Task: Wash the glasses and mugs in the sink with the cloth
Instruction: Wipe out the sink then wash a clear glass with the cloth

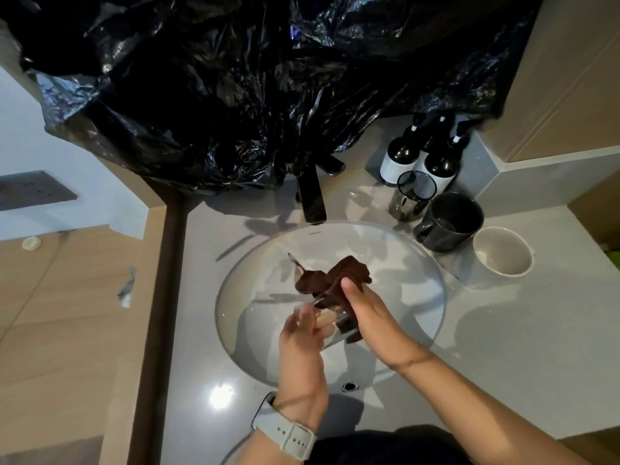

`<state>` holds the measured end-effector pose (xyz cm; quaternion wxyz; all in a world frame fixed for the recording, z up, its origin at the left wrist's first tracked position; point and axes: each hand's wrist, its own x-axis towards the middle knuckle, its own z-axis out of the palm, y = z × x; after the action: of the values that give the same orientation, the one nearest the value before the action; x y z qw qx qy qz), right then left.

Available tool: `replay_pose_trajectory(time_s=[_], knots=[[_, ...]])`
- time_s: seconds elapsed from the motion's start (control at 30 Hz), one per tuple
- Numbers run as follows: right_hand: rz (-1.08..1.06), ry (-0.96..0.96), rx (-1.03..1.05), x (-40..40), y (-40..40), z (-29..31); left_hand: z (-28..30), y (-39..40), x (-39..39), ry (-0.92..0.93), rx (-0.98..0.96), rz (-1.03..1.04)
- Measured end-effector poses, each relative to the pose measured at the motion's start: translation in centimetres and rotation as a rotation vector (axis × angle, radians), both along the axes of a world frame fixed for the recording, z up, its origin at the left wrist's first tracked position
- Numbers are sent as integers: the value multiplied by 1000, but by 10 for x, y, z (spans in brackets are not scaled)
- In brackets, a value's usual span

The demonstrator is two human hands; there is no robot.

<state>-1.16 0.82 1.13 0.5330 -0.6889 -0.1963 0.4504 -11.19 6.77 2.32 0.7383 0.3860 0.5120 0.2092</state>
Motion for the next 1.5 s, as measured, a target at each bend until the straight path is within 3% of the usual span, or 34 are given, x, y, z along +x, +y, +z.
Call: replay_pose_trajectory(time_s=[0.13,0.33,0.4,0.5,0.57,0.67,0.83,0.87,0.93,1.1,1.17,1.3,1.4,1.5], knots=[[-192,236,40,-2,10,-4,8,-3,5,40,188,17],[-169,675,265,8,1,1,4,-1,5,51,388,-15],[-180,573,231,4,-1,-1,5,-1,6,38,363,-7],[-254,161,111,-10,2,3,11,-1,11,-12,215,28],[-333,113,130,-16,5,6,13,-1,12,5,248,-5],[-425,222,127,-13,14,12,10,0,10,68,513,-119],[-403,709,100,6,22,23,-13,10,4,160,1154,-366],[-401,719,110,6,23,24,-14,13,3,163,1144,-367],[-421,588,155,1,23,20,-5,12,4,123,945,-301],[-344,-263,181,-18,20,1,18,33,18,23,122,-111],[-298,-403,259,-17,14,-9,25,37,19,-13,16,-164],[-418,-44,356,-18,17,3,32,20,19,43,281,-111],[-500,343,257,-15,24,19,20,13,17,101,692,-193],[-343,737,181,2,24,36,7,17,8,91,1107,-317]])
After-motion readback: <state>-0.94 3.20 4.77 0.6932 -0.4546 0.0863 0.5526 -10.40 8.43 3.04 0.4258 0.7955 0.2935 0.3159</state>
